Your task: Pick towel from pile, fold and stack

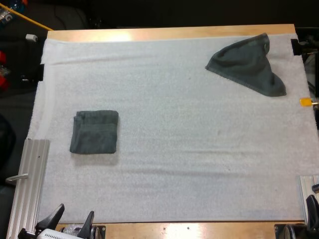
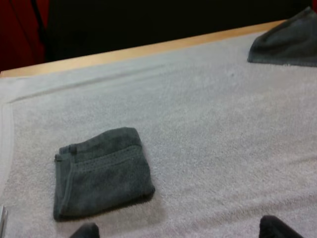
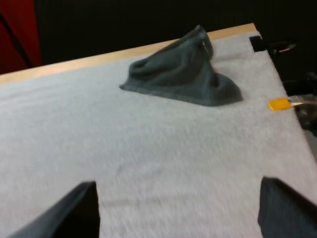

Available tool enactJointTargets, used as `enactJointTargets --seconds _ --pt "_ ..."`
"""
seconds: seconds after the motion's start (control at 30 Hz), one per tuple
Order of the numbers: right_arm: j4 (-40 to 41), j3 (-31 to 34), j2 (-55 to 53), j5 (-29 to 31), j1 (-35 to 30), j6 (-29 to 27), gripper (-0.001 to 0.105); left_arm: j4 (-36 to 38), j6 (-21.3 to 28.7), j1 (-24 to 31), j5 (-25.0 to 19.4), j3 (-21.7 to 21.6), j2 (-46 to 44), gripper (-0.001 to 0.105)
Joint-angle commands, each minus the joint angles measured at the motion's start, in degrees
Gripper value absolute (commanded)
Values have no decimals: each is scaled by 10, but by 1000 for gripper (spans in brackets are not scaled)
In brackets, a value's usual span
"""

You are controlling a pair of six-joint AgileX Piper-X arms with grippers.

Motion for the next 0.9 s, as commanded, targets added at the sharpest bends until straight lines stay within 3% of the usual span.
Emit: enactJointTargets --seconds 0.0,0.17,0.37,0.87 --pt "0 5 -23 2 0 -10 64 14 2 -4 4 -2 -76 61" --pt "-1 19 -23 6 0 -10 64 21 -4 -4 12 1 -80 61" --pt "-33 40 -22 6 0 -10 64 0 1 -4 12 42 -80 61" --pt "-190 117 -21 6 0 -10 64 -225 1 -4 12 137 -79 61"
